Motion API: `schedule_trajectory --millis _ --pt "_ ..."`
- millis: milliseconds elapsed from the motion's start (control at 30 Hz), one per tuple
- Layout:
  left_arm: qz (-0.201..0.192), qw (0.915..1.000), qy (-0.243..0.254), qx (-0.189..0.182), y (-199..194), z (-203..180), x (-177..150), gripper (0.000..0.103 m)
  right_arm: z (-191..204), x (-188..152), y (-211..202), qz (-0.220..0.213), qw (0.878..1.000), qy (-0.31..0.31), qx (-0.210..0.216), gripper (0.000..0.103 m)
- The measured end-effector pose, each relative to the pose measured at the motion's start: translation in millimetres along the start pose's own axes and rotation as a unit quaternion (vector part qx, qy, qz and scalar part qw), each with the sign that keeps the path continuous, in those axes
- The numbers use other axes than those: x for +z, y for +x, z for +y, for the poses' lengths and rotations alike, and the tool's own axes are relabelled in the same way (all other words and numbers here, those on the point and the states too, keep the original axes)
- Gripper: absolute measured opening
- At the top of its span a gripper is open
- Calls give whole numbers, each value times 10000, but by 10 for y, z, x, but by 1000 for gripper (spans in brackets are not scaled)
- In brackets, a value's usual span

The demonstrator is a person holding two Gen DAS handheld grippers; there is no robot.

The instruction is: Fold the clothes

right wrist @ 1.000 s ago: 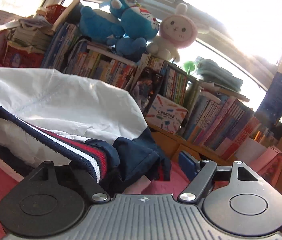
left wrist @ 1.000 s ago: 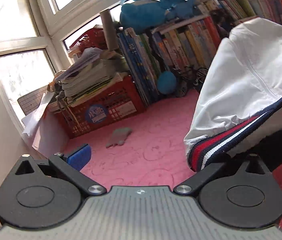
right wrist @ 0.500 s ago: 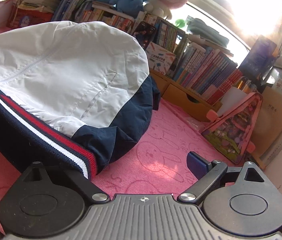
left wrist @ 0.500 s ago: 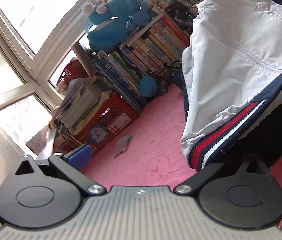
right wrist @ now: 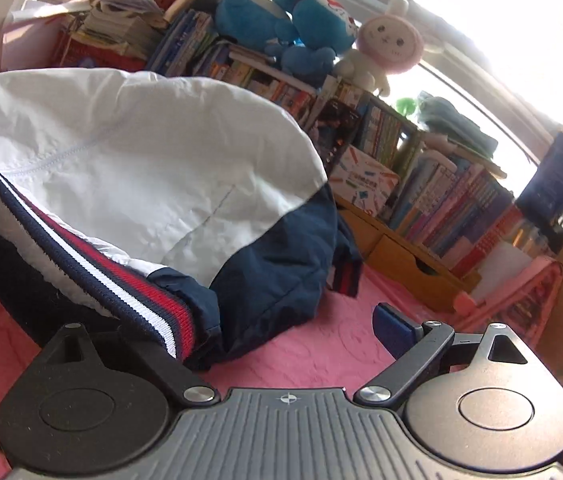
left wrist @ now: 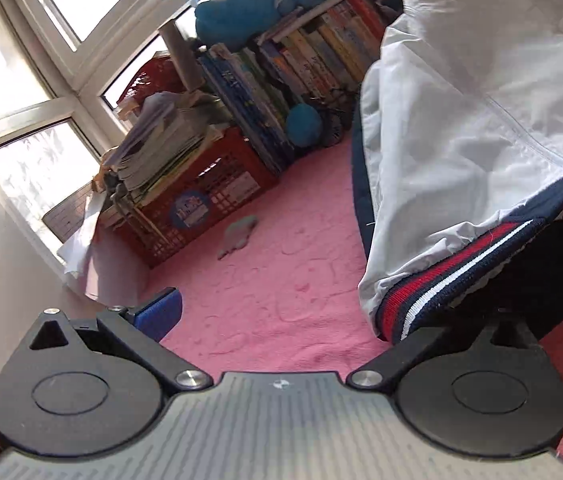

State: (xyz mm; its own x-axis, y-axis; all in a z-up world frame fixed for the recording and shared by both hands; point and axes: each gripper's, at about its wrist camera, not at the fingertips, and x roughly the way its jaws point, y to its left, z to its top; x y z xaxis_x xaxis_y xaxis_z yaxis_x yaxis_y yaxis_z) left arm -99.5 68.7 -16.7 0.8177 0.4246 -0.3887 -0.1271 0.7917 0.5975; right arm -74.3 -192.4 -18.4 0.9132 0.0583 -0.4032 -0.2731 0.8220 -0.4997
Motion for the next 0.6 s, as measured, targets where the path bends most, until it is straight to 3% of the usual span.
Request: schedule_trajectory --millis 100,167,267,400,500,600 --pt "-288 9989 261 -257 -127 -315 24 103 -213 -311 -249 568 9974 208 -404 95" --pt "-416 9981 347 -294 -173 -405 43 103 -286 -416 -393 658 9955 478 -488 96" --pt "-433 9979 375 -298 -174 -422 61 103 -193 -449 -566 299 9971 509 -484 98" --pt "-389 9983 302 -319 -177 -385 67 103 112 -325 -642 -242 9994 -90 -208 103" --pt "-379 9984 291 -291 -199 -380 57 103 355 -293 -696 -486 9969 -622 -20 103" --pt "-367 9986 258 -285 -205 -386 60 103 493 -218 -749 -654 9955 -516 446 96"
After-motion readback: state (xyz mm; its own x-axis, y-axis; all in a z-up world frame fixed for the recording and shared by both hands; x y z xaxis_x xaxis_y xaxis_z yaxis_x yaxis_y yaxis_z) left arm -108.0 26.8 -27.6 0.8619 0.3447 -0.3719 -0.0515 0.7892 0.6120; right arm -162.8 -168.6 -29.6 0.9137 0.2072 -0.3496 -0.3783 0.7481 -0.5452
